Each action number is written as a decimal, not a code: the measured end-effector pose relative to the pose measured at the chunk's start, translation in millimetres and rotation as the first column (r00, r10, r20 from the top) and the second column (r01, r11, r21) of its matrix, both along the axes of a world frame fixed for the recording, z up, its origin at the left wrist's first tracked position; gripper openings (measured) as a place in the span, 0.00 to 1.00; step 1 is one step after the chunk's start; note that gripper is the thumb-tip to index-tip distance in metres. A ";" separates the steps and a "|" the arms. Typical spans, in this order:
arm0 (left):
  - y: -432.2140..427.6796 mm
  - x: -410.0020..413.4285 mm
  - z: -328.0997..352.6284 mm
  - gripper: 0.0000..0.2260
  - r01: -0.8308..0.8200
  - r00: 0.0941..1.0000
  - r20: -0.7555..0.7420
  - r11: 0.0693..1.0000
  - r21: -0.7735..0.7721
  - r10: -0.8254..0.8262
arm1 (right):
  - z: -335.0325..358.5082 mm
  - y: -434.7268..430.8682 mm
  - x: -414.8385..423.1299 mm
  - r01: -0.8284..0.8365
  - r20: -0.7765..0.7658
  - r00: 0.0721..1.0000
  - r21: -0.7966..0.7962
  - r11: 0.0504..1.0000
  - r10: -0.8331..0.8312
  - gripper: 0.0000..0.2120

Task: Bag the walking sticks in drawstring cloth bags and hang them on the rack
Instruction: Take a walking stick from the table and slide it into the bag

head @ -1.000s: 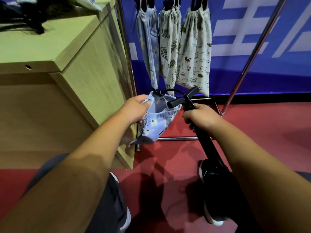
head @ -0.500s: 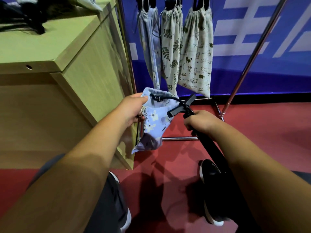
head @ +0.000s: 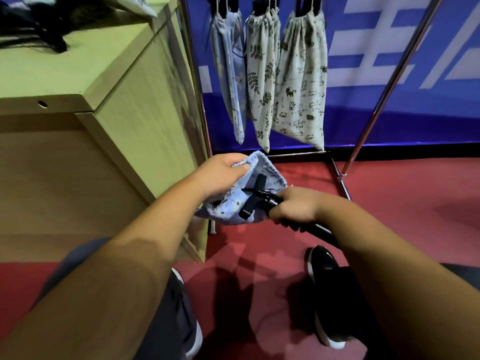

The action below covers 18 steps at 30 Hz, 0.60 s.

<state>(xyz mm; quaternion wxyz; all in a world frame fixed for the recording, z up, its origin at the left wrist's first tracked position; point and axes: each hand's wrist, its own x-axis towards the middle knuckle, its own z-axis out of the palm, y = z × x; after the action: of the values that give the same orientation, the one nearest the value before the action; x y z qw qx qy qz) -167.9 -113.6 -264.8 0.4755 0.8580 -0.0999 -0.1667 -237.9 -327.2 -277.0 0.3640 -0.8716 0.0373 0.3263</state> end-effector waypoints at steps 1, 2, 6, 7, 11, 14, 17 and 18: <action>-1.9 -1.9 1.2 0.08 0.038 0.999 0.001 0.999 -0.002 -0.038 | -1.4 0.7 -0.7 0.007 -0.011 1.000 -0.001 1.000 -0.007 0.06; -2.8 -2.8 1.6 0.07 0.070 0.998 -0.001 0.997 0.008 -0.070 | -2.3 1.3 -1.4 0.024 -0.020 1.000 0.004 1.000 -0.024 0.06; -2.3 -6.5 5.2 0.08 0.168 0.985 -0.039 0.984 0.056 -0.166 | -4.3 -0.6 1.4 0.124 -0.038 0.992 0.089 0.988 -0.121 0.09; -1.2 -6.9 6.9 0.08 0.191 0.981 -0.032 0.979 0.077 -0.189 | -4.9 -1.8 3.1 0.144 -0.045 0.989 0.117 0.983 -0.139 0.09; 5.6 -5.7 14.2 0.08 0.224 0.972 0.027 0.958 0.177 -0.232 | -6.2 -5.5 5.1 0.265 -0.093 0.964 0.236 0.935 -0.250 0.09; 7.1 -4.7 13.9 0.12 0.246 0.963 0.057 0.948 0.201 -0.262 | -9.8 -6.2 4.2 0.390 -0.124 0.921 0.280 0.877 -0.370 0.16; 2.8 -6.9 11.6 0.12 0.233 0.966 0.070 0.957 0.171 -0.248 | -14.5 -3.4 2.9 0.469 -0.182 0.882 0.250 0.847 -0.435 0.23; 0.4 -6.8 10.6 0.11 0.217 0.968 0.085 0.960 0.179 -0.235 | -16.1 -1.4 2.4 0.473 -0.198 0.879 0.239 0.848 -0.434 0.24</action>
<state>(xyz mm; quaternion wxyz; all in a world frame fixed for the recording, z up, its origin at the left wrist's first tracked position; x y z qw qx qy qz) -174.7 -113.2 -254.2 0.3731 0.8857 -0.2077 -0.1824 -235.5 -328.6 -293.1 0.5470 -0.7531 0.2205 0.2916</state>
